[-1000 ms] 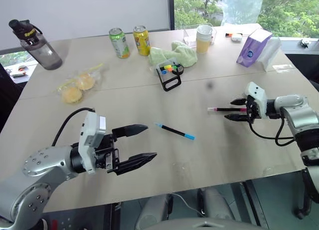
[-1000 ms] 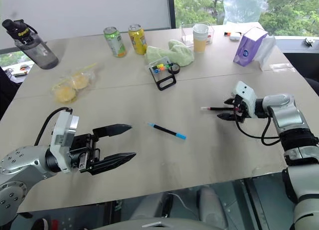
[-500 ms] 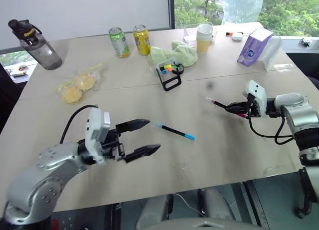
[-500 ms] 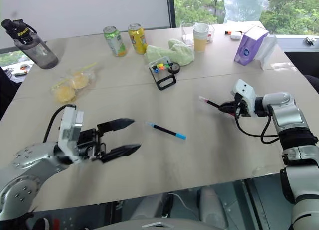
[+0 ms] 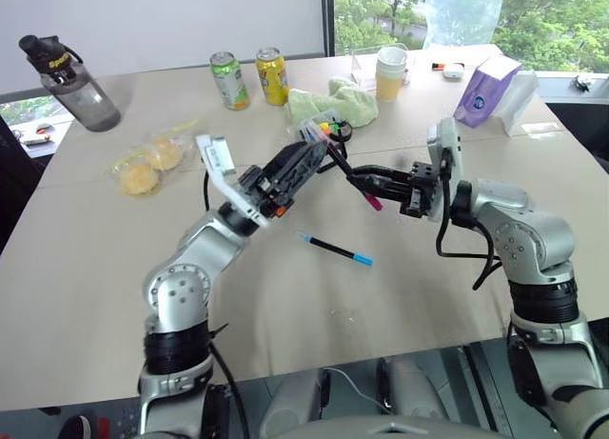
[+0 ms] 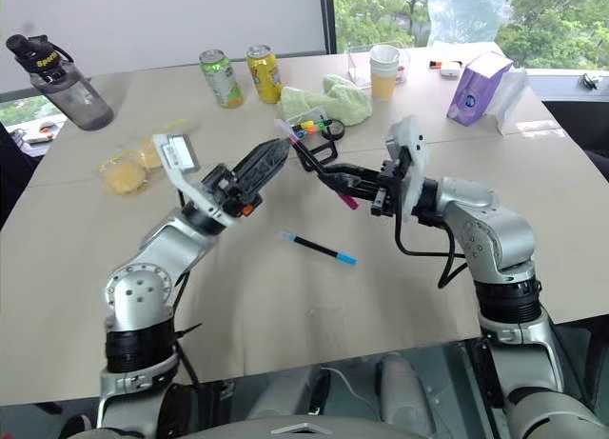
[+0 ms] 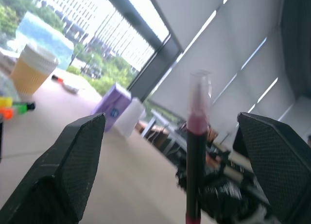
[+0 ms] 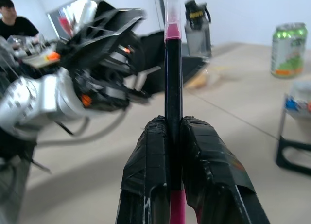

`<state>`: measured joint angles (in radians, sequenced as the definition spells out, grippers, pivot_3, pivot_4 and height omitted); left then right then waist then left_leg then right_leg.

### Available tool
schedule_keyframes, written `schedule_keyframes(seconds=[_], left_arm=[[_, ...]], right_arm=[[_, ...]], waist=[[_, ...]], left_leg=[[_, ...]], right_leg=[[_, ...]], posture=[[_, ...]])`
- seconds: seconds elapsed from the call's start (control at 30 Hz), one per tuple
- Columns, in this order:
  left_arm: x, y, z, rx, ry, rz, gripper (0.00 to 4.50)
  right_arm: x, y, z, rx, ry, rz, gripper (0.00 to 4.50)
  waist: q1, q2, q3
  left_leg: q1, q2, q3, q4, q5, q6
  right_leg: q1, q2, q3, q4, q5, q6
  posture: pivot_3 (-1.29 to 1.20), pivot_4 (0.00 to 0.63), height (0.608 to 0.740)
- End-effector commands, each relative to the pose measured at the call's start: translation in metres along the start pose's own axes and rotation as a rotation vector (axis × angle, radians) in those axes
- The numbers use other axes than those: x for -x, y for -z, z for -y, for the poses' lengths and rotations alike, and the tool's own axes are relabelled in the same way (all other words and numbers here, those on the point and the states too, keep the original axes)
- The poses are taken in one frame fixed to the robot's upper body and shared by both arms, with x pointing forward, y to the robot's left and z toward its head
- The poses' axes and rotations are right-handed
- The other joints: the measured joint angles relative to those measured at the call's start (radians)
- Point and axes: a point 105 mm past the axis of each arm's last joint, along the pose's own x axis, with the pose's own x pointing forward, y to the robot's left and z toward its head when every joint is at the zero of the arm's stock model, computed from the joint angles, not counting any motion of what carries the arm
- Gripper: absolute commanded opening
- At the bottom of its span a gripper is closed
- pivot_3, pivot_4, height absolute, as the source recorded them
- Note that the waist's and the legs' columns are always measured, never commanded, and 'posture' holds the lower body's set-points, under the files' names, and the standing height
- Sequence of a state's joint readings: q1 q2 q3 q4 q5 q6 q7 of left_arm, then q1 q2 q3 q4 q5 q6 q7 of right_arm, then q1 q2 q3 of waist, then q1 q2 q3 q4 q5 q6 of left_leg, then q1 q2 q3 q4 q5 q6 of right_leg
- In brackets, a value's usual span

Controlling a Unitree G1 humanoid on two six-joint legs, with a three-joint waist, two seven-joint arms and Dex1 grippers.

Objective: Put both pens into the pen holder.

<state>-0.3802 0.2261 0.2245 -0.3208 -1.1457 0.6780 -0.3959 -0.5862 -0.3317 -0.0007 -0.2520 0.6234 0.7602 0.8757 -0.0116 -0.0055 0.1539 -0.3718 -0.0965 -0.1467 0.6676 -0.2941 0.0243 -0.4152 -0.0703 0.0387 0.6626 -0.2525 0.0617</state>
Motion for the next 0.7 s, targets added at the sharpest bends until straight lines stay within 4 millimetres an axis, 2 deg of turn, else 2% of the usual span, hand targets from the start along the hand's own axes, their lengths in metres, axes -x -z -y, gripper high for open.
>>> schedule_keyframes(seconds=[0.03, 0.2, 0.23, 0.27, 0.4, 0.5, 0.53, 0.57, 0.7], left_arm=[[-0.011, -0.003, 0.016, 0.017, 0.076, 0.024, 4.50], [-0.014, 0.001, 0.022, 0.033, 0.108, 0.003, 4.50], [-0.014, 0.003, 0.023, 0.031, 0.115, -0.009, 3.95], [-0.014, 0.004, 0.023, 0.029, 0.120, -0.017, 3.68], [-0.013, 0.006, 0.022, 0.014, 0.127, -0.033, 1.90], [-0.012, 0.008, 0.021, -0.008, 0.133, -0.061, 0.39], [-0.012, 0.008, 0.022, -0.020, 0.136, -0.074, 0.10], [-0.012, 0.009, 0.022, -0.030, 0.141, -0.086, 0.00], [-0.016, 0.009, 0.019, -0.130, 0.145, -0.133, 0.00]], right_arm=[[-0.008, -0.015, -0.013, 0.018, -0.025, 0.057, 0.04], [-0.011, -0.015, -0.016, 0.009, -0.034, 0.063, 0.04], [-0.011, -0.014, -0.016, 0.009, -0.034, 0.062, 0.00], [-0.010, -0.013, -0.015, 0.011, -0.033, 0.058, 0.00], [-0.008, -0.008, -0.013, 0.018, -0.033, 0.039, 0.00], [-0.006, -0.005, -0.013, 0.025, -0.037, 0.025, 0.00], [-0.005, -0.004, -0.010, 0.030, -0.019, 0.015, 0.46], [-0.004, -0.004, -0.007, 0.036, -0.007, 0.009, 0.95], [0.004, -0.003, 0.011, 0.036, 0.116, 0.030, 2.69]], waist=[[-0.001, 0.000, 0.000], [-0.003, 0.000, 0.000], [-0.003, 0.000, 0.000], [-0.003, 0.000, 0.000], [-0.002, 0.000, 0.000], [-0.002, 0.000, 0.000], [-0.002, 0.000, 0.000], [-0.002, 0.000, 0.000], [-0.002, 0.000, 0.000]], left_leg=[[0.000, 0.000, 0.000, 0.000, 0.000, 0.000], [0.000, 0.000, 0.000, 0.000, 0.000, 0.000], [0.000, 0.000, 0.000, 0.000, 0.000, 0.000], [0.000, 0.000, 0.000, 0.000, 0.000, 0.000], [0.000, 0.000, 0.000, 0.000, 0.000, 0.000], [0.000, 0.000, 0.000, 0.000, 0.000, 0.000], [0.000, 0.000, 0.000, 0.000, 0.000, 0.000], [0.000, 0.000, 0.000, 0.000, 0.000, 0.000], [0.000, 0.000, 0.000, 0.000, 0.000, 0.000]], right_leg=[[0.000, 0.000, 0.000, 0.000, 0.000, 0.000], [0.000, 0.000, 0.000, 0.000, 0.000, 0.000], [0.000, 0.000, -0.001, 0.000, 0.000, 0.000], [0.000, 0.000, -0.001, 0.000, 0.000, 0.000], [0.000, 0.000, -0.002, 0.000, 0.000, 0.000], [0.000, 0.000, -0.002, 0.000, 0.000, 0.000], [0.000, 0.000, -0.002, 0.000, 0.000, 0.000], [0.000, 0.000, -0.002, 0.000, 0.000, 0.000], [0.000, 0.000, -0.002, 0.000, 0.000, 0.000]], posture=[[0.00, 0.150, 0.740], [0.00, 0.150, 0.740], [0.00, 0.150, 0.740], [0.00, 0.150, 0.740], [0.00, 0.150, 0.740], [0.00, 0.150, 0.740], [0.00, 0.150, 0.740], [0.00, 0.150, 0.740], [0.00, 0.150, 0.740]])
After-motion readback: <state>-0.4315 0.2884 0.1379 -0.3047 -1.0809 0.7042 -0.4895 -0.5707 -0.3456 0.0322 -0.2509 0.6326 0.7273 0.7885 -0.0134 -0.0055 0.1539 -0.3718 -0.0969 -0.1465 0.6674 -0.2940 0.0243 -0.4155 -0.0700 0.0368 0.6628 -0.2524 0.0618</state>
